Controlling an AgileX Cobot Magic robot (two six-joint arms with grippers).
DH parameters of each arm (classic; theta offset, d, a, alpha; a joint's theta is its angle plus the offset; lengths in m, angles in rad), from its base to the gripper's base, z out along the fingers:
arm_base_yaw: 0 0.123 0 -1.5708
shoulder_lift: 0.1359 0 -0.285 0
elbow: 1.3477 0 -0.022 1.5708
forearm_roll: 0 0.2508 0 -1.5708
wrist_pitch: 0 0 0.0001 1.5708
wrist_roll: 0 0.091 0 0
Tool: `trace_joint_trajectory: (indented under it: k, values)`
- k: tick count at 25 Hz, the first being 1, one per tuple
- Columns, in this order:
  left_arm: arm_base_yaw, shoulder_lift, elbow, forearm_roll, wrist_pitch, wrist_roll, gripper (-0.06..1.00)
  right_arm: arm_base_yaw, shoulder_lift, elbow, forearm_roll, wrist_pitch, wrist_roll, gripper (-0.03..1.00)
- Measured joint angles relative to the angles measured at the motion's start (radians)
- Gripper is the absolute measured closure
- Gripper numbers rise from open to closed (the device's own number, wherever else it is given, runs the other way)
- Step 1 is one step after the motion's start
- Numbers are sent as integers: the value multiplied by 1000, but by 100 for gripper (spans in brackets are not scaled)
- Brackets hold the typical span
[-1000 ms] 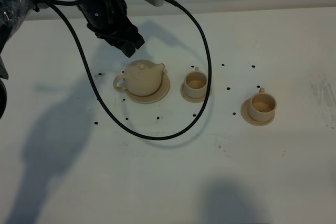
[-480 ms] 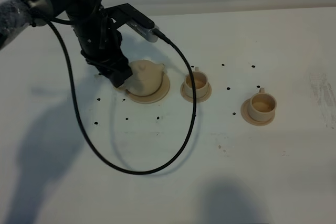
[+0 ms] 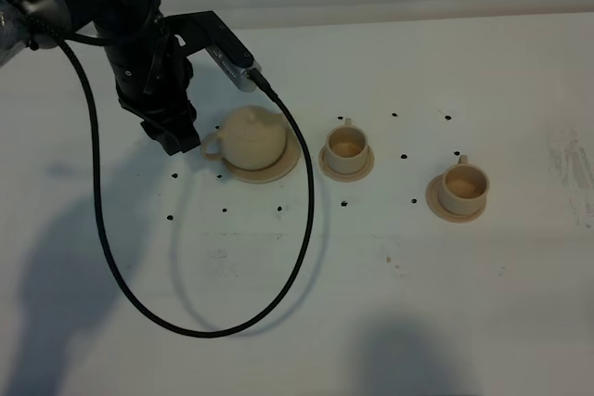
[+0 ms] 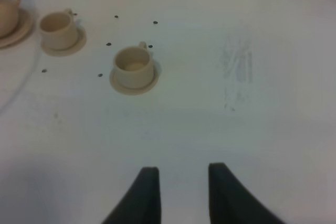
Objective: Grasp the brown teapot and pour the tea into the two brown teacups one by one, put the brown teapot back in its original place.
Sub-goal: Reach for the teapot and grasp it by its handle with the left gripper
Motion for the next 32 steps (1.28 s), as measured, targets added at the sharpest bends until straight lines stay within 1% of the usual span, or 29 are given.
trace_joint_trajectory:
  k: [4,12,21,28,32]
  values:
    - [0,35,-7,8,0,46,56,0,0,0,0,0,0,75]
    - [-4,74,-15,10,-15,84,57,0,0,0,0,0,0,75]
    - [-30,74,-18,13,-117,69,57,0,0,0,0,0,0,75]
    - [-32,114,-22,13,-141,55,57,0,0,0,0,0,0,75]
    - [-37,139,-62,14,-150,48,57,0,0,0,0,0,0,75]
